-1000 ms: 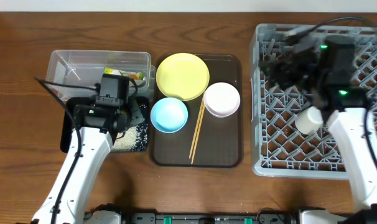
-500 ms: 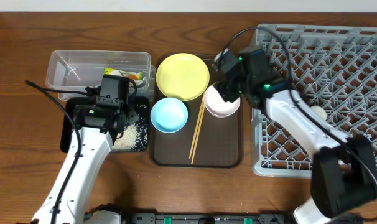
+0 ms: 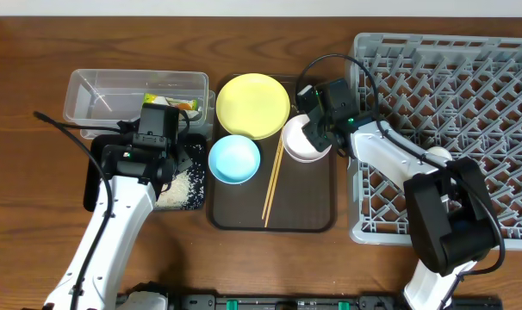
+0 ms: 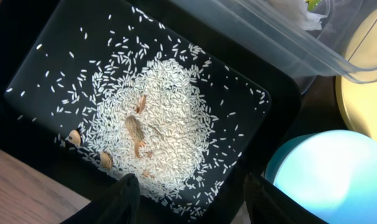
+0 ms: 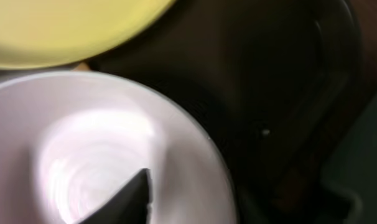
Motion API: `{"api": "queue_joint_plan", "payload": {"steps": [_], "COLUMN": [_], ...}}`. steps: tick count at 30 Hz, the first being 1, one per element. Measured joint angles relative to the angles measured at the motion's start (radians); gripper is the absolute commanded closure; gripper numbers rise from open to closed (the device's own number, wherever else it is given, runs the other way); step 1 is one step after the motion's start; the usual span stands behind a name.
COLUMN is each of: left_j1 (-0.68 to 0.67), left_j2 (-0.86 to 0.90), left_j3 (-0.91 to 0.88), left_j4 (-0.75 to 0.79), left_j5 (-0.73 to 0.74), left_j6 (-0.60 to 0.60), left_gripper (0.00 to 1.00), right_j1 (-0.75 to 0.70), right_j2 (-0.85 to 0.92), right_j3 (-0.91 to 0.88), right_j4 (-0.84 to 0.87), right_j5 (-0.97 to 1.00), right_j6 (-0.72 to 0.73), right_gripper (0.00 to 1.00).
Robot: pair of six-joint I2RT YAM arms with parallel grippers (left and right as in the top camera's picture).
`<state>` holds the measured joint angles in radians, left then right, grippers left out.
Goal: Sort waste into correct bins and load items into the dishwasher rack
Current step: 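Reach the right gripper to the pink bowl and grasp its rim, then lift the pink bowl and lower it into the dish rack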
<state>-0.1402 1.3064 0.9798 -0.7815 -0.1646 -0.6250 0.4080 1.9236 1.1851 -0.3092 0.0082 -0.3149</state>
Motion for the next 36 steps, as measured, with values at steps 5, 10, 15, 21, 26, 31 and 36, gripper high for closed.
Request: {"api": "queue_joint_plan", "payload": {"steps": [5, 10, 15, 21, 26, 31, 36], "left_j1": [0.000, 0.000, 0.000, 0.000, 0.000, 0.000, 0.000], "left_j2": [0.000, 0.000, 0.000, 0.000, 0.000, 0.000, 0.000], "left_j3": [0.000, 0.000, 0.000, 0.000, 0.000, 0.000, 0.000], "left_j4": [0.000, 0.000, 0.000, 0.000, 0.000, 0.001, 0.002], "left_j5": [0.000, 0.000, 0.000, 0.000, 0.000, -0.001, 0.000], "left_j6": [0.000, 0.000, 0.000, 0.000, 0.000, 0.000, 0.000], "left_gripper": [0.43, 0.43, 0.43, 0.43, 0.42, 0.42, 0.41], "right_j1": [0.000, 0.000, -0.010, -0.093, -0.189, -0.246, -0.278], "right_j2": [0.000, -0.027, -0.095, -0.270, -0.375, -0.386, -0.366], "right_j3": [0.000, 0.003, 0.003, 0.003, 0.003, 0.003, 0.003], "right_j4": [-0.030, -0.031, -0.034, 0.000, 0.107, 0.266, 0.442], "right_j5": [0.051, 0.092, 0.136, 0.172, 0.214, 0.313, 0.381], "right_j6": [0.017, 0.043, 0.061, 0.077, 0.035, -0.144, -0.345], "right_gripper": [0.98, 0.99, 0.99, 0.99, 0.99, 0.99, 0.99]}}
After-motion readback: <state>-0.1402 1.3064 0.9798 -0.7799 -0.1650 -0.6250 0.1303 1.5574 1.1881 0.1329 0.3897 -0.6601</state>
